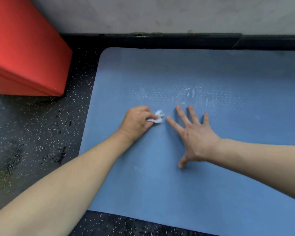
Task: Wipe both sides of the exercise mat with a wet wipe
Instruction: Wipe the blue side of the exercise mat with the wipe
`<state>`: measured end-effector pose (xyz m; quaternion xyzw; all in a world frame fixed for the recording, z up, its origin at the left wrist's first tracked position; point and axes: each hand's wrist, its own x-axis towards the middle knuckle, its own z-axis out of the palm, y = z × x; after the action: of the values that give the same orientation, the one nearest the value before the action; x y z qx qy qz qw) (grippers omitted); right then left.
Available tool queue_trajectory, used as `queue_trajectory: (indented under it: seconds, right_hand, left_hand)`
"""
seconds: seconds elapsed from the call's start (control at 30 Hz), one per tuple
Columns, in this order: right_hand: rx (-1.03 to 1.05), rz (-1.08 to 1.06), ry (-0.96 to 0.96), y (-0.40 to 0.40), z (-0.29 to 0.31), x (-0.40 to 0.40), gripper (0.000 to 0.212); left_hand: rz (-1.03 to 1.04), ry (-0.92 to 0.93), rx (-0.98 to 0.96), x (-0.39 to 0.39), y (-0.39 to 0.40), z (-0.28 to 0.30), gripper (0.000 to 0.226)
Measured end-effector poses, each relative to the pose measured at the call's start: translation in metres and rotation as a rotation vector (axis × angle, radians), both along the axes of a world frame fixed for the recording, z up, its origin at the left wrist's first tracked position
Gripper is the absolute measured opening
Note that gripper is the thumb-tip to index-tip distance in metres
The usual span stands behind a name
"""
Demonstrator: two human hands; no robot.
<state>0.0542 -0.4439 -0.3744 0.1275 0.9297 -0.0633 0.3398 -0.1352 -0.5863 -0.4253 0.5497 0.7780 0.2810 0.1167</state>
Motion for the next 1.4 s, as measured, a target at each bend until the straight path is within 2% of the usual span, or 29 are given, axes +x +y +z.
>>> queue_trajectory:
  seconds: [0.03, 0.07, 0.2, 0.23, 0.33, 0.37, 0.4, 0.5, 0.53, 0.63, 0.67, 0.7, 0.8, 0.83, 0.93, 0.97, 1.0, 1.07, 1.1, 1.13, 1.23, 1.27, 1.3, 1.37, 1.4]
  right_hand:
    - [0.005, 0.027, -0.014, -0.008, -0.002, 0.009, 0.169]
    - [0.017, 0.042, -0.027, -0.014, -0.006, 0.014, 0.169]
    - [0.055, 0.047, -0.043, -0.020, -0.011, 0.013, 0.170]
    - [0.051, 0.044, -0.045, -0.020, -0.011, 0.013, 0.170]
    - [0.036, 0.035, -0.047, -0.019, -0.011, 0.014, 0.170]
    - [0.033, 0.031, -0.051, -0.019, -0.012, 0.014, 0.170]
    - [0.032, 0.029, -0.054, -0.020, -0.012, 0.014, 0.170]
    - [0.038, 0.022, -0.054, -0.019, -0.014, 0.015, 0.170]
    - [0.036, 0.017, -0.053, -0.019, -0.014, 0.014, 0.170]
    - [0.029, 0.020, -0.055, -0.018, -0.016, 0.014, 0.171]
    - [0.023, 0.018, -0.054, -0.018, -0.016, 0.015, 0.171]
    - [0.017, 0.015, -0.052, -0.018, -0.017, 0.015, 0.171]
    - [0.005, 0.009, -0.038, -0.018, -0.017, 0.016, 0.168]
    - [-0.006, 0.011, -0.038, -0.019, -0.016, 0.019, 0.166]
    - [-0.068, 0.100, -0.061, -0.030, -0.011, 0.037, 0.160]
    - [-0.091, 0.154, -0.067, -0.038, -0.009, 0.048, 0.160]
    - [-0.109, 0.209, -0.072, -0.047, -0.008, 0.061, 0.158]
    - [-0.125, 0.294, -0.078, -0.068, -0.007, 0.089, 0.157]
    - [-0.118, 0.317, -0.080, -0.077, -0.007, 0.101, 0.156]
    - [-0.107, 0.327, -0.075, -0.083, -0.009, 0.109, 0.155]
    - [-0.106, 0.322, -0.033, -0.087, -0.017, 0.119, 0.153]
    - [-0.110, 0.327, -0.012, -0.085, -0.018, 0.121, 0.154]
    - [-0.111, 0.333, 0.014, -0.083, -0.019, 0.125, 0.154]
    - [-0.150, 0.335, 0.067, -0.081, -0.021, 0.136, 0.151]
    - [-0.168, 0.349, 0.089, -0.081, -0.023, 0.142, 0.148]
  left_hand:
    - [0.089, -0.019, 0.018, 0.002, -0.004, 0.000, 0.012]
    - [0.073, -0.033, 0.031, 0.013, -0.010, -0.002, 0.010]
    - [-0.514, -0.097, -0.095, 0.053, -0.044, -0.003, 0.010]
    - [-0.527, -0.075, -0.112, 0.044, -0.046, -0.001, 0.011]
    - [-0.157, -0.046, -0.020, 0.025, -0.051, 0.001, 0.011]
    - [-0.099, -0.060, -0.009, 0.032, -0.058, 0.000, 0.009]
    - [-0.153, -0.084, -0.018, 0.046, -0.065, -0.003, 0.009]
    - [-0.557, -0.143, -0.118, 0.079, -0.087, -0.003, 0.013]
    - [-0.554, -0.136, -0.131, 0.072, -0.086, -0.003, 0.014]
    - [-0.175, -0.103, -0.028, 0.053, -0.083, 0.000, 0.017]
    - [-0.109, -0.111, -0.017, 0.059, -0.087, 0.000, 0.017]
    - [-0.143, -0.128, -0.028, 0.073, -0.093, -0.003, 0.017]
    - [-0.488, -0.181, -0.125, 0.105, -0.107, 0.001, 0.023]
    - [-0.472, -0.172, -0.133, 0.096, -0.106, 0.002, 0.023]
    - [-0.115, -0.119, -0.046, 0.072, -0.108, 0.003, 0.017]
    - [-0.086, -0.121, -0.043, 0.076, -0.116, 0.003, 0.014]
    - [-0.167, -0.140, -0.059, 0.090, -0.126, 0.001, 0.013]
    - [-0.503, -0.189, -0.142, 0.121, -0.147, 0.003, 0.011]
    - [-0.605, -0.199, -0.180, 0.123, -0.154, 0.003, 0.011]
    - [-0.603, -0.198, -0.193, 0.116, -0.155, 0.002, 0.011]
    - [-0.251, -0.213, -0.111, 0.102, -0.158, 0.000, 0.008]
    - [-0.210, -0.230, -0.103, 0.110, -0.163, 0.000, 0.007]
    - [-0.265, -0.258, -0.115, 0.127, -0.168, 0.001, 0.006]
    - [-0.543, -0.283, -0.150, 0.162, -0.179, 0.003, 0.009]
    - [-0.614, -0.292, -0.167, 0.167, -0.181, 0.002, 0.013]
